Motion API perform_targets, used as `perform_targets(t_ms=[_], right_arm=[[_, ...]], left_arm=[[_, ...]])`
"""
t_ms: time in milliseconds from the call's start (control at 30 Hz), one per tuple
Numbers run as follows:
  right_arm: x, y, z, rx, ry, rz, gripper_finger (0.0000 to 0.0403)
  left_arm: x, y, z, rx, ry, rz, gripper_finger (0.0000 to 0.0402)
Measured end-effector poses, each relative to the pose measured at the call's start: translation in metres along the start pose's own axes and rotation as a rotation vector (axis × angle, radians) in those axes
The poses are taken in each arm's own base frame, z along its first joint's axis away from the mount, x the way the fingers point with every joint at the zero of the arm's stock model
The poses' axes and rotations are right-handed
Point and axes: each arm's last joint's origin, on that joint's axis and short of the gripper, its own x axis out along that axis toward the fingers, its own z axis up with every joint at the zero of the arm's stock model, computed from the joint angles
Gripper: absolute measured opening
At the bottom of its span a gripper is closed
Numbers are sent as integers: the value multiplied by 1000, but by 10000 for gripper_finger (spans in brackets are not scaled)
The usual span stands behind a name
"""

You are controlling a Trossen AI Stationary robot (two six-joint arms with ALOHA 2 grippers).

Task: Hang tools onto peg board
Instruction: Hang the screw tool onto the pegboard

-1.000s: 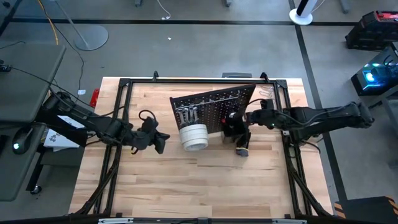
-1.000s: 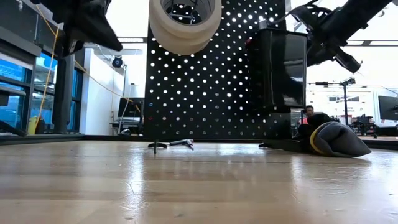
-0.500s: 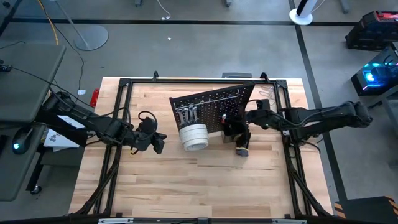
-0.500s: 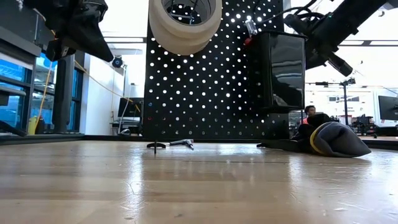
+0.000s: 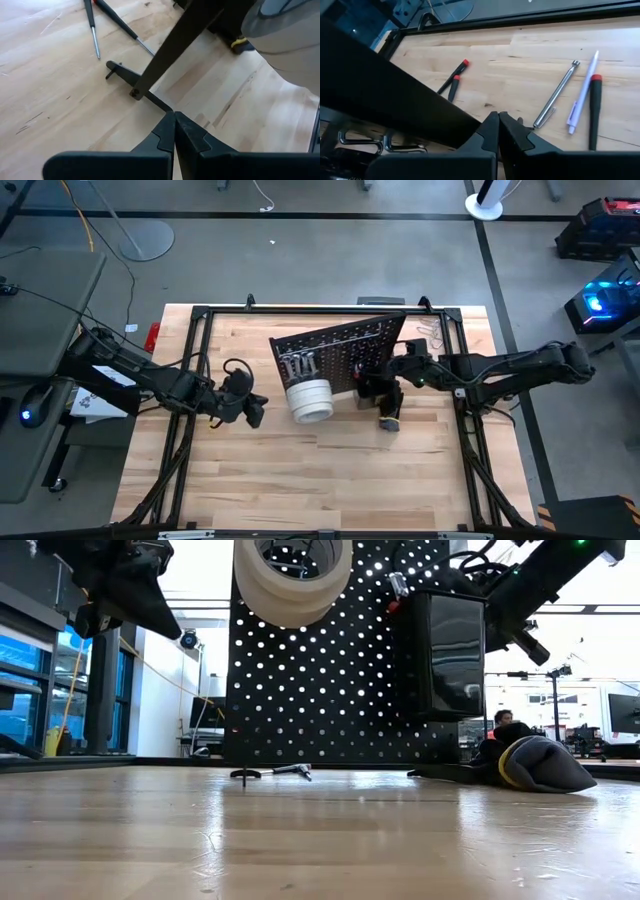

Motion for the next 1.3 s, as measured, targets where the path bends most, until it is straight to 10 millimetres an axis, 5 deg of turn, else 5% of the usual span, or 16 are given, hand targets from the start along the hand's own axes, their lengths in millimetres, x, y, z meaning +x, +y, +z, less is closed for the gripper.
perform_targets(t_ms=[500,1000,1300], right_arm=[[4,9,0,116,8,72,0],[37,35,-16,175,40,197,0],[27,22,-11,109,84,126,0]], left_arm=[[0,6,-4,61,65,44,0],[-2,8,-8,77,119,46,0],[-6,9,-15,86,154,62,0]])
